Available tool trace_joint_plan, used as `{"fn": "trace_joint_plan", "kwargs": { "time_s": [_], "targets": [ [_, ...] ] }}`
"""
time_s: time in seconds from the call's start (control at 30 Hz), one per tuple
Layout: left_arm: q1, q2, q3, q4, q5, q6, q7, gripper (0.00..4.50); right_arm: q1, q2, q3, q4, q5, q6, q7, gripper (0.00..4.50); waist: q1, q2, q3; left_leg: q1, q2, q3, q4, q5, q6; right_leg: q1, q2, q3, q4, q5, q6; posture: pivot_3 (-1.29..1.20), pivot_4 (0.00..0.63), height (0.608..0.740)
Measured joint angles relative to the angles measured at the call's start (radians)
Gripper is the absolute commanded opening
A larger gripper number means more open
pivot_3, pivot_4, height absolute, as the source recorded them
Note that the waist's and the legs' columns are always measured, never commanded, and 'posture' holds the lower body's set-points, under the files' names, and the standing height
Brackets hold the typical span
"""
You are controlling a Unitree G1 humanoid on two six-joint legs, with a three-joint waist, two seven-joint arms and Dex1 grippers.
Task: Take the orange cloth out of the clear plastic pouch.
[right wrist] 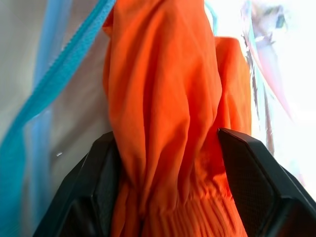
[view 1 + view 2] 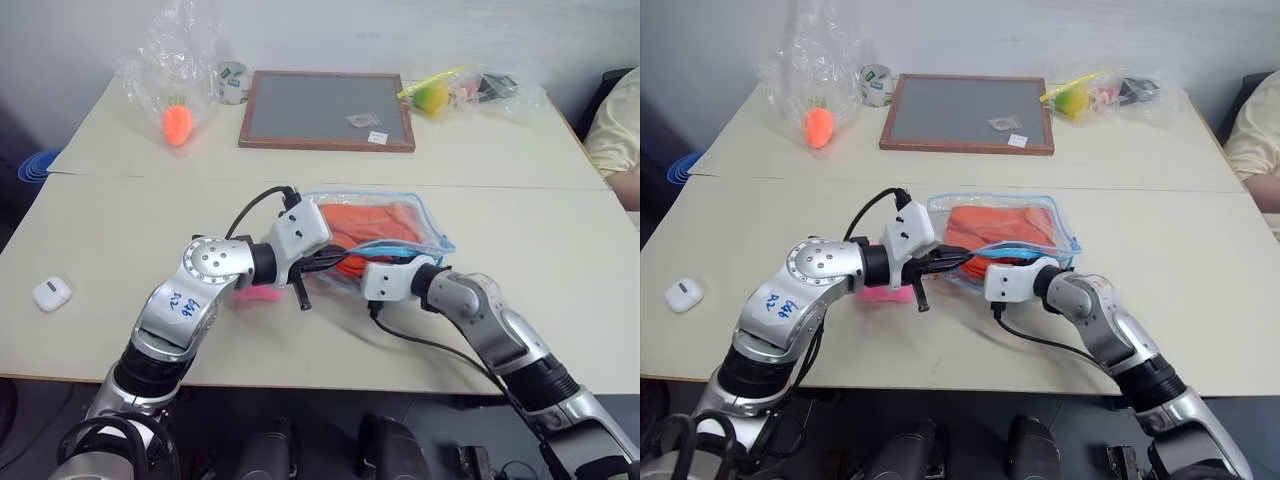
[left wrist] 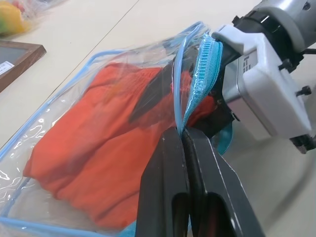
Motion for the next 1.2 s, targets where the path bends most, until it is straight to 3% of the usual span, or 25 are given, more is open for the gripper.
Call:
{"fn": "trace_joint_plan", "kwargs": {
  "time_s": [0.1,0.4,0.7,0.9,1.07,1.2],
  "targets": [
    [-0.013,0.0,0.005,0.003,-0.001,0.0,0.001,0.0,-0.031,0.019,0.009,0.059,-0.029,-0.037,-0.031,3.07,-0.001,0.0,0.0,0.001,0.0,0.0,0.0,0.0,0.0,0.001,0.0,0.0,0.0,0.0,0.0,0.0,0.15,0.74],
    [-0.014,-0.035,0.055,0.016,-0.039,0.034,0.033,0.0,-0.02,0.047,0.022,0.112,-0.038,-0.069,-0.035,0.09,-0.002,-0.001,0.0,0.001,0.001,0.0,0.0,0.0,0.0,0.001,0.0,0.0,0.0,0.0,0.0,0.0,0.15,0.74],
    [-0.095,-0.19,0.148,0.111,-0.103,0.131,0.161,0.0,-0.022,0.04,0.015,0.109,-0.044,-0.107,-0.023,0.02,-0.001,-0.001,-0.001,0.001,0.0,-0.001,0.0,0.0,0.0,0.001,0.0,0.0,0.0,0.0,0.0,0.0,0.15,0.74],
    [-0.12,-0.194,0.124,0.163,-0.086,0.102,0.197,0.0,-0.033,-0.011,0.027,0.028,-0.085,-0.138,0.054,0.02,-0.003,-0.001,-0.001,0.0,0.0,0.0,-0.001,0.0,0.0,0.0,0.0,0.0,0.0,0.0,0.0,0.0,0.15,0.74],
    [-0.073,-0.148,0.044,0.164,-0.035,0.016,0.185,0.0,-0.037,-0.083,-0.07,-0.164,0.122,-0.027,0.267,0.02,-0.001,-0.001,0.0,0.0,0.0,0.0,-0.001,0.0,0.0,0.0,0.0,0.0,-0.001,0.0,0.0,0.0,0.15,0.74],
    [-0.047,-0.13,0.021,0.19,-0.018,-0.031,0.179,0.0,-0.012,-0.2,-0.207,-0.371,0.473,0.228,0.513,0.02,0.009,-0.001,0.0,-0.001,0.0,-0.002,0.0,0.0,0.0,0.001,0.0,-0.002,-0.002,0.0,0.0,0.0,0.15,0.74]
  ]
}}
